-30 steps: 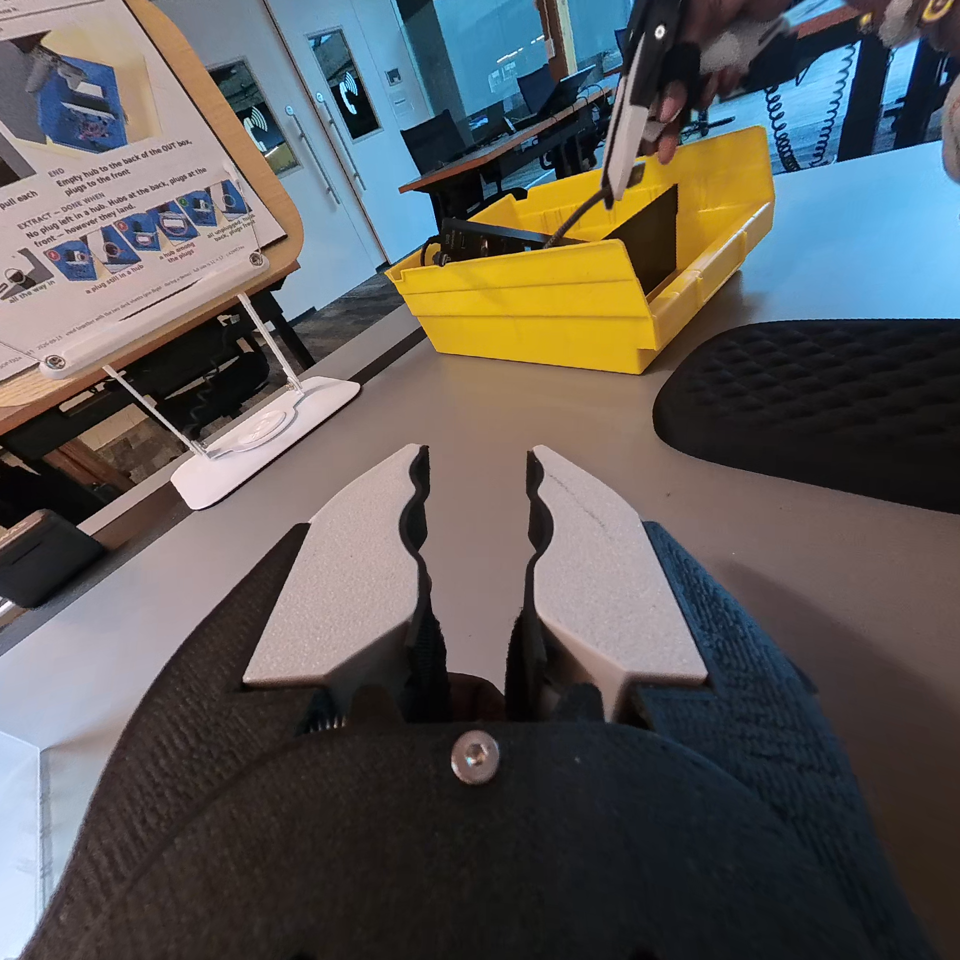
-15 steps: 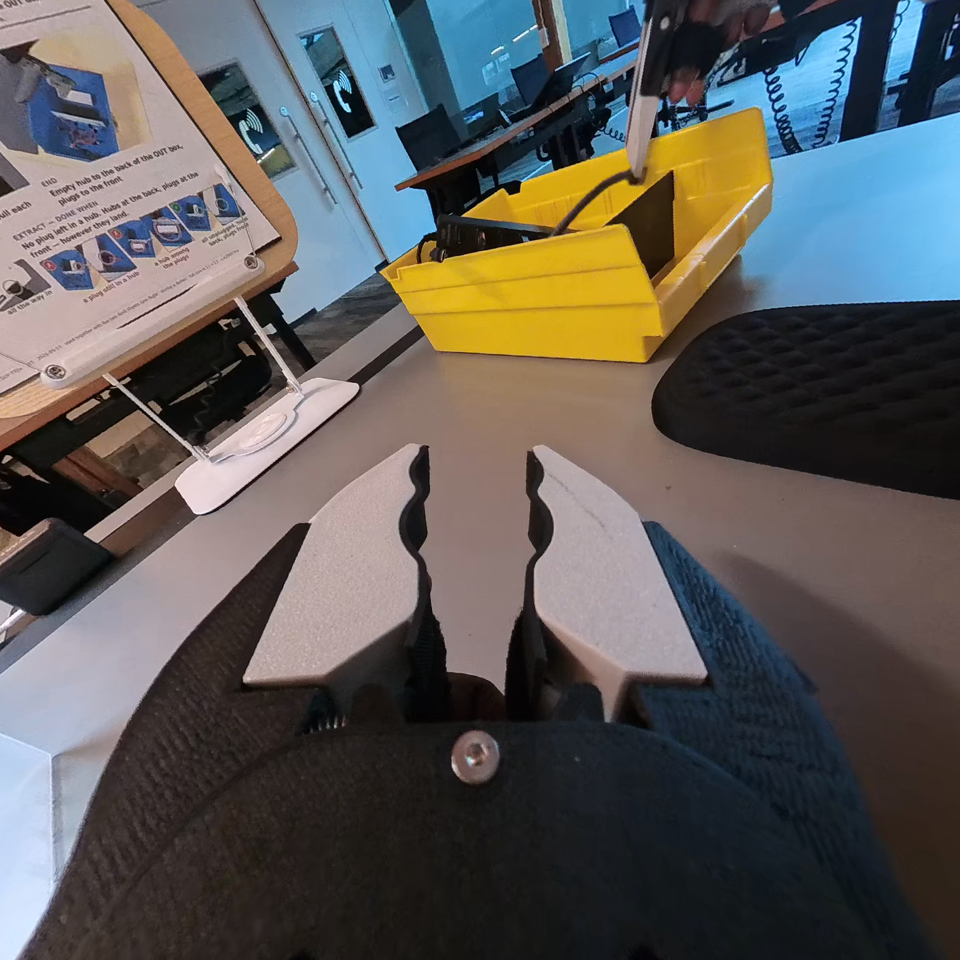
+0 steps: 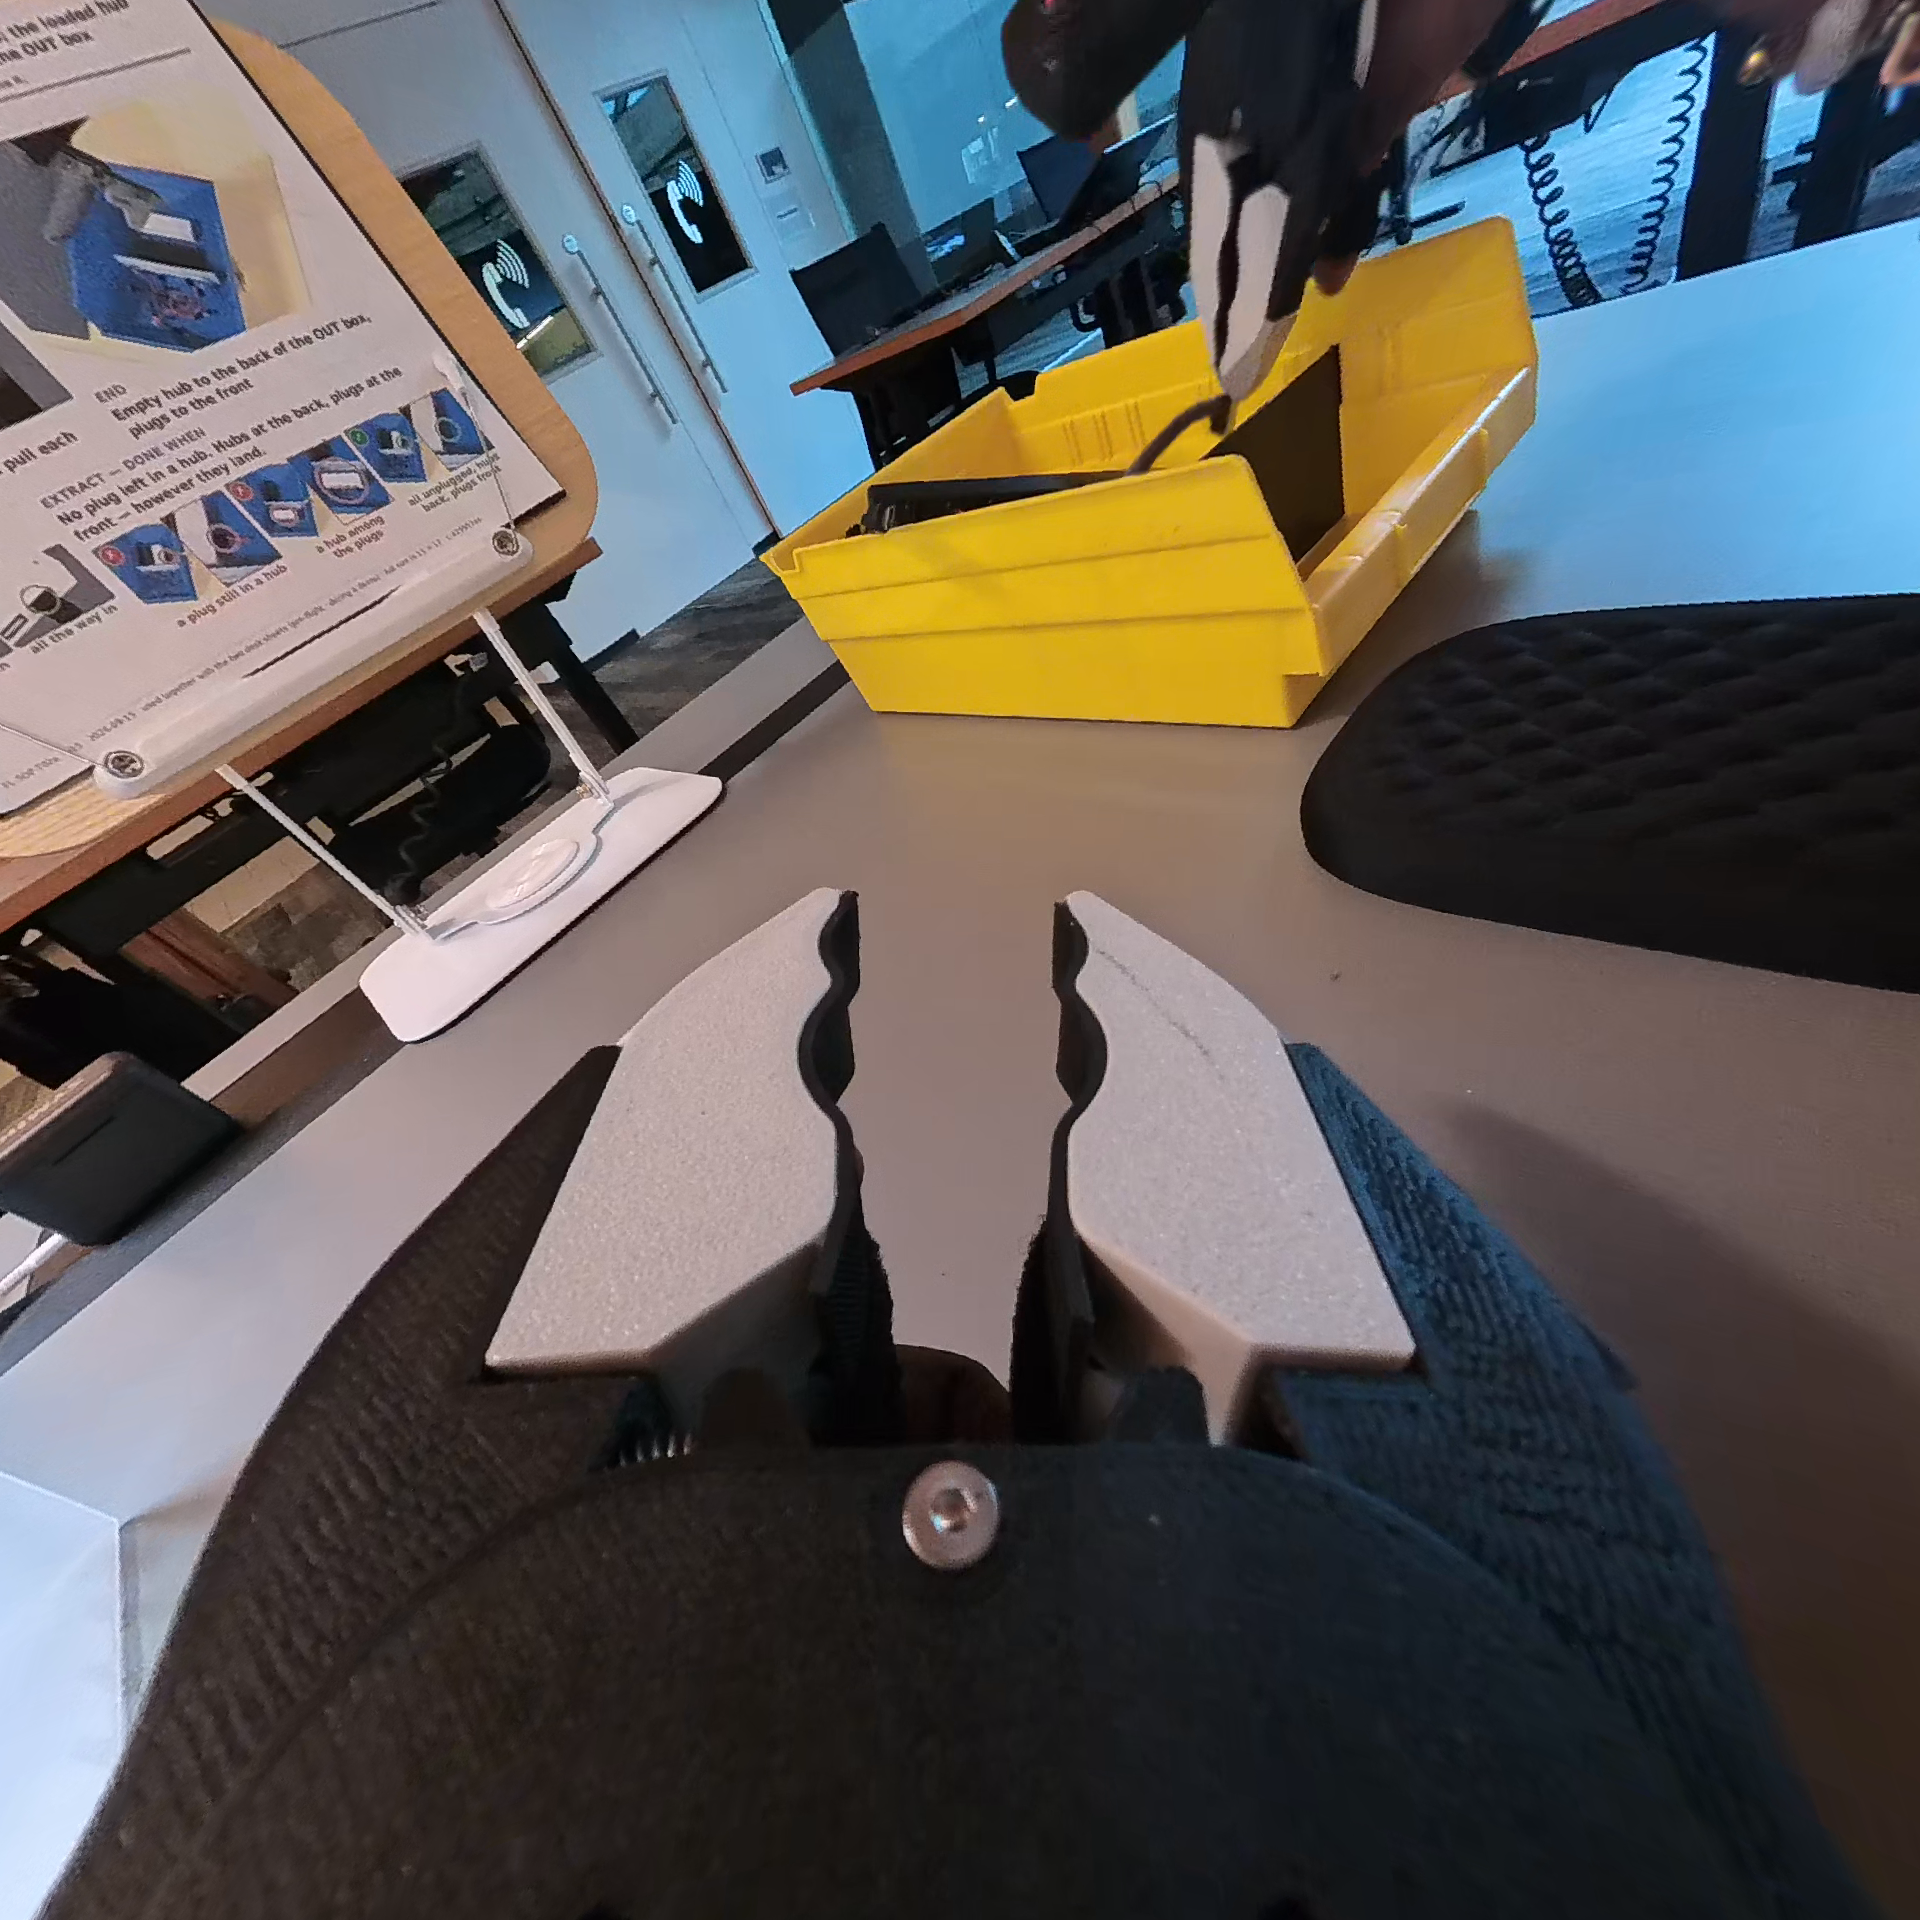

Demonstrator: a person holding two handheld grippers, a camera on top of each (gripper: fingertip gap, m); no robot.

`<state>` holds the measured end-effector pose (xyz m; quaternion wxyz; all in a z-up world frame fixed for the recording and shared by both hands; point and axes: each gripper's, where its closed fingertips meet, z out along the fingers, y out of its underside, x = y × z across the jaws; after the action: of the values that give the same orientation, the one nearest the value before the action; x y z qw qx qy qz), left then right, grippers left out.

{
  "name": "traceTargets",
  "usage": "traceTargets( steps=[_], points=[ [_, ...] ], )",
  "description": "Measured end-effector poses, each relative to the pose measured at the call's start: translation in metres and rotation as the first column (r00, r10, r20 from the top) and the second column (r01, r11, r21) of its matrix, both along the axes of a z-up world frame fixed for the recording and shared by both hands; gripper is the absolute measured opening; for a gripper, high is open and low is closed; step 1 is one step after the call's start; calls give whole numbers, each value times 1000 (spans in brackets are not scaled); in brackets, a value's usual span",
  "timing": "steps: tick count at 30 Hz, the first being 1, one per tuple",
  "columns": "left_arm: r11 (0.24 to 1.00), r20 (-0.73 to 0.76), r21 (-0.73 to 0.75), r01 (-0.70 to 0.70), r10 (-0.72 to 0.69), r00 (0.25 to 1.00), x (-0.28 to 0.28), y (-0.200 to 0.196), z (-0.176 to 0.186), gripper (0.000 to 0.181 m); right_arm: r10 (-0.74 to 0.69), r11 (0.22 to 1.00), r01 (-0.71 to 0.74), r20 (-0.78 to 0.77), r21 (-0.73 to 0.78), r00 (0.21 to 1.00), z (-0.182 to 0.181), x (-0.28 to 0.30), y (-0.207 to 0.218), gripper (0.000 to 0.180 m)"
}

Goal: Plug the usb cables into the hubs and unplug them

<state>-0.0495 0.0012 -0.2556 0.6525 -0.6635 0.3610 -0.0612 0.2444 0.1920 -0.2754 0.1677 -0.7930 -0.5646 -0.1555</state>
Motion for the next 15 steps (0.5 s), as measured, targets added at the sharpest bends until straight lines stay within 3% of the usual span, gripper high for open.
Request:
traceTargets(
  steps=[3, 8, 12, 15],
  points=[
    [1000, 0, -1, 1, -1, 1000, 0, 0, 0, 36, 56, 993, -56, -3, -101, 998, -9, -2, -5, 1],
    [1000, -8, -2, 0, 0, 1000, 0, 1, -1, 36, 281, 950, -250, 163, -189, 946, -12, 2, -4, 1],
    [1000, -12, -4, 2, -2, 1000, 1, 1, -2, 36, 422, 906, -358, 424, -225, 801, 4, 18, 5, 2],
    [1000, -12, -5, 5, -5, 1000, 1, 1, -2, 36, 506, 862, -389, 505, -325, 699, 14, 25, -10, 5]
  ],
)
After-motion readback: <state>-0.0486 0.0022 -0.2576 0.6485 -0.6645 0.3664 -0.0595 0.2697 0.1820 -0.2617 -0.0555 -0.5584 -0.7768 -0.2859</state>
